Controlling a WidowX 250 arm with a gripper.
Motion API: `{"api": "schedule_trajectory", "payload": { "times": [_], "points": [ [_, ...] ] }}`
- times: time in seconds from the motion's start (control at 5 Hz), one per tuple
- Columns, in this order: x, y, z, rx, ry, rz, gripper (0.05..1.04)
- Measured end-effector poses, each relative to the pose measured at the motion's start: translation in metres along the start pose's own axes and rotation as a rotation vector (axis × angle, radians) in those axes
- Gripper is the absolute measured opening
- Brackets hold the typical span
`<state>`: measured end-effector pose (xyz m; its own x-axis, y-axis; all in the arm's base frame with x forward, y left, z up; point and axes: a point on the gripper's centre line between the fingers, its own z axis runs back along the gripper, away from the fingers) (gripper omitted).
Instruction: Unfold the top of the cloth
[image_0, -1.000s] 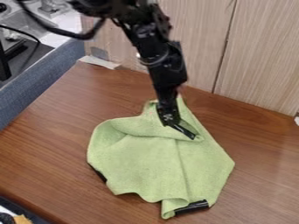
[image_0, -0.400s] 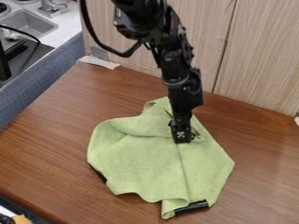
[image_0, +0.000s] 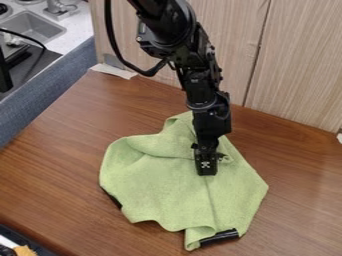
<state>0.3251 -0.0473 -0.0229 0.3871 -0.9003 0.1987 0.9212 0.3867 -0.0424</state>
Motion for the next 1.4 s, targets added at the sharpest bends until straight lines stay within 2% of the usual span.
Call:
{"api": "schedule_trajectory", "payload": {
  "times": [0.4,0.6,0.8,1.0,1.2,1.4],
  "points": [
    [0.0,0.002,0.0,0.012,-0.003,0.002,0.373],
    [0.0,0.002,0.0,0.009,-0.002,0.006,0.181],
    [0.0,0.0,0.0,0.001,-0.004,0.011,0.094],
    [0.002,-0.003,0.008,0.001,-0.016,0.006,0.085],
    [0.006,0.001,0.028,0.039,-0.048,0.008,0.085],
    [-0.005,0.012,0.054,0.098,-0.075,0.058,0.085]
  ]
}}
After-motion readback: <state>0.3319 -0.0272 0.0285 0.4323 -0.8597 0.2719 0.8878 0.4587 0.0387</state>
